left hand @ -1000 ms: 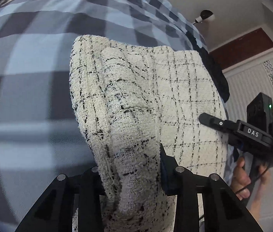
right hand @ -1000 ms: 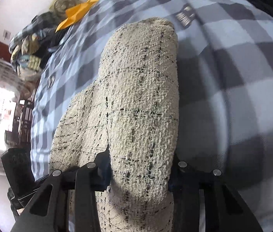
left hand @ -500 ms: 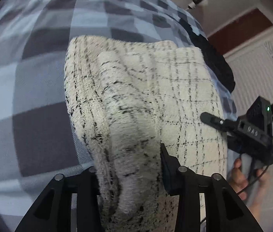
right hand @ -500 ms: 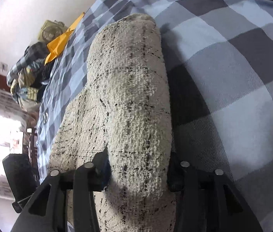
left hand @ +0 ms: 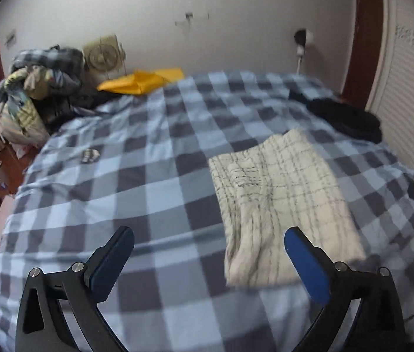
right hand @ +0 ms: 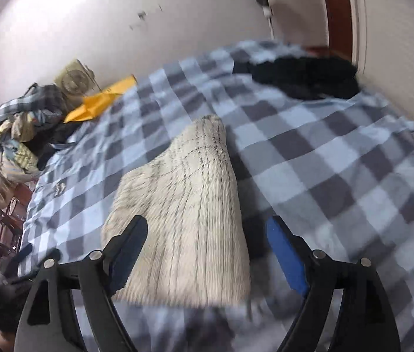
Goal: Fold small clothes
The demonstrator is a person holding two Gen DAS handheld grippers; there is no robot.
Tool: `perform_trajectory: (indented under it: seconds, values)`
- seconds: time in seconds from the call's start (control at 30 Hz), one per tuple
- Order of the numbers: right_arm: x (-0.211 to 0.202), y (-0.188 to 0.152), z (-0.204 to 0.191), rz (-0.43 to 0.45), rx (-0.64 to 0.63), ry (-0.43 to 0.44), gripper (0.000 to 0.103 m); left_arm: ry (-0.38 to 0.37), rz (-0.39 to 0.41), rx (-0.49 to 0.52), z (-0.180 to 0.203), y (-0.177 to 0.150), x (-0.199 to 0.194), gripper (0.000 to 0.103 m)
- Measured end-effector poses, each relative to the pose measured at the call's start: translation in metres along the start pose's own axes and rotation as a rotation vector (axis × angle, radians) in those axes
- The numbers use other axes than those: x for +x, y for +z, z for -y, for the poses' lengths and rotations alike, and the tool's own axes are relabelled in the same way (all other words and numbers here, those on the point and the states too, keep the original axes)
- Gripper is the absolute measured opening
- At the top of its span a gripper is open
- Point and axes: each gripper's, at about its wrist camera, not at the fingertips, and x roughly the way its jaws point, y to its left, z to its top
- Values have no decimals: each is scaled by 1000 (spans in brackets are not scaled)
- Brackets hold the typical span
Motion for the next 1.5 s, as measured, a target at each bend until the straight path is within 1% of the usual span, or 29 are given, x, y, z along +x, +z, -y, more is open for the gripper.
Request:
perform_trajectory:
  seconds: [0.03,0.07,0.13,0.17,0.2,0.23,0.27,0.37,0.43,0.53,0.6,0.63,0.7,0.73,0.77,0.83,0.87,0.9,1.03,1.13,1.27,1.37,1.5]
  values:
    - [-20,-10,0,11,-1,-13,82,-7,12,-5,-8,-10,-23,103]
    - [-33,-16,-2,5,1,-23,82,-7,16,-14,-11,-17,-37,103]
    - [-59,-24,-8,-56,-17,-25,82,15,-2,-32,-15,-28,-57,103]
    - [-62,-25,-11,-80,-32,-23,82,27,-21,-37,-18,-35,-67,103]
    - [-78,-33,-12,-107,-63,-22,82,37,-38,-35,-19,-41,-74,103]
    - [-82,-36,-17,-123,-84,-28,82,41,-49,-29,-20,-46,-80,103]
    - [-79,-38,-26,-138,-105,-44,82,40,-46,-21,-22,-53,-86,103]
    - [-91,-50,-40,-173,-201,-96,82,40,14,2,-20,-71,-95,103]
    - [-82,-58,-48,-180,-247,-128,82,54,33,15,-20,-81,-94,103]
    - [-72,-79,-57,-177,-324,-168,82,35,30,33,-18,-93,-89,103]
    - [-62,-92,-59,-150,-375,-180,82,63,51,66,-14,-100,-86,103]
    - [-64,-98,-60,-140,-399,-190,82,67,61,80,-12,-102,-85,103]
    - [-55,-109,-62,-152,-457,-245,82,44,66,94,-9,-103,-82,103]
    - [-50,-113,-61,-160,-470,-261,82,20,67,98,-6,-103,-79,103]
    - [-46,-116,-61,-159,-469,-258,82,11,65,100,-5,-103,-77,103]
    - [-38,-118,-58,-139,-449,-219,82,2,51,109,2,-103,-69,103]
    - [-32,-120,-56,-115,-430,-195,82,3,40,118,5,-103,-64,103]
    - [-28,-122,-55,-107,-416,-189,82,9,25,131,7,-104,-58,103]
    - [-9,-123,-59,-143,-416,-193,82,-1,-4,130,8,-106,-43,103]
    - [-10,-123,-56,-126,-376,-190,82,-15,8,111,7,-105,-44,103]
    - [-12,-121,-54,-98,-353,-195,82,-33,32,77,3,-102,-51,103]
    - [-15,-121,-57,-72,-361,-196,82,-63,33,43,-1,-99,-55,103]
    - [-15,-122,-62,-62,-389,-207,82,-76,42,23,-3,-97,-58,103]
